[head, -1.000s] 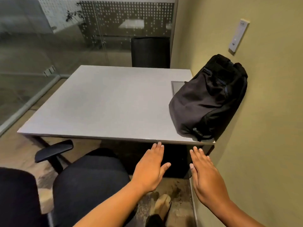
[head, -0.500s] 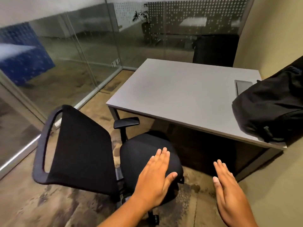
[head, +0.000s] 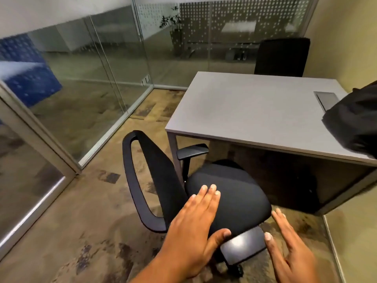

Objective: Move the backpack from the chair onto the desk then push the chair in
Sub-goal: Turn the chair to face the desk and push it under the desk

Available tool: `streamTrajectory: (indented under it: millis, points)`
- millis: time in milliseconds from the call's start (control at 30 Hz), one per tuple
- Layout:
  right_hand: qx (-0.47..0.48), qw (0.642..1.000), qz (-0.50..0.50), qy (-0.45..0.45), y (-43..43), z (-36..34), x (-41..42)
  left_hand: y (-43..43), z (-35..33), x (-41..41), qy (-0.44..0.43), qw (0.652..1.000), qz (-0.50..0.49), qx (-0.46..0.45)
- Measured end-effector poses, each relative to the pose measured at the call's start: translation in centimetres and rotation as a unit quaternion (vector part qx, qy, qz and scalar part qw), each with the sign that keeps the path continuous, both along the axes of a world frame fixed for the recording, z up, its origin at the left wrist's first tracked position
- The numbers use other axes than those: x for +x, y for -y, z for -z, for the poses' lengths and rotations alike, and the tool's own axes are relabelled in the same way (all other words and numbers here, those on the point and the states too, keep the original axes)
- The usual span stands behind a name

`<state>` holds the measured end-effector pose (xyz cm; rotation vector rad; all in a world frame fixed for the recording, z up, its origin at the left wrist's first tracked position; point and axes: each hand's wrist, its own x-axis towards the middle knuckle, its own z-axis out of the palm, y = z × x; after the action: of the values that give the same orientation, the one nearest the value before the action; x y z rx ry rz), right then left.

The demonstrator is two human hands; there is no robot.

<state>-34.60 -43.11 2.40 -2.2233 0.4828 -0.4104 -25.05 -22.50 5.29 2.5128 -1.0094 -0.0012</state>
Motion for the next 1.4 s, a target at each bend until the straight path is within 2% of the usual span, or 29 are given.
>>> streamTrajectory:
  millis: [133,433,567,733,967,1167,1300,1400]
  points:
    - [-0.013,1.000,-0.005,-0.019,-2.3,-0.6,1.3,-3.8,-0.8,2.5,-0.003,1.000,0.007,0.001]
    - [-0.030,0.996,-0.064,-0.055,-4.2,-1.4,8.7,-10.1,-1.6,9.9,0.037,0.996,-0.074,0.013]
    - [-0.025,0.997,-0.045,-0.053,-6.0,-2.1,11.9,-13.2,-2.0,14.9,0.052,0.995,-0.076,0.029]
    - [-0.016,0.999,0.007,-0.034,-10.7,-1.8,15.3,-16.0,-0.8,23.9,0.057,0.998,-0.010,0.032]
    - [-0.021,0.986,0.137,-0.095,-21.3,-1.0,18.4,-18.5,2.6,35.5,0.043,0.983,0.162,0.076]
    - [-0.058,0.960,0.182,-0.206,-27.6,-0.4,18.3,-19.6,4.1,38.0,0.050,0.959,0.261,0.099]
    - [-0.107,0.929,0.200,-0.291,-29.5,0.0,18.1,-19.9,4.5,37.9,0.072,0.952,0.283,0.093]
    - [-0.145,0.908,0.226,-0.321,-30.9,0.0,18.4,-19.9,4.7,37.6,0.069,0.955,0.275,0.085]
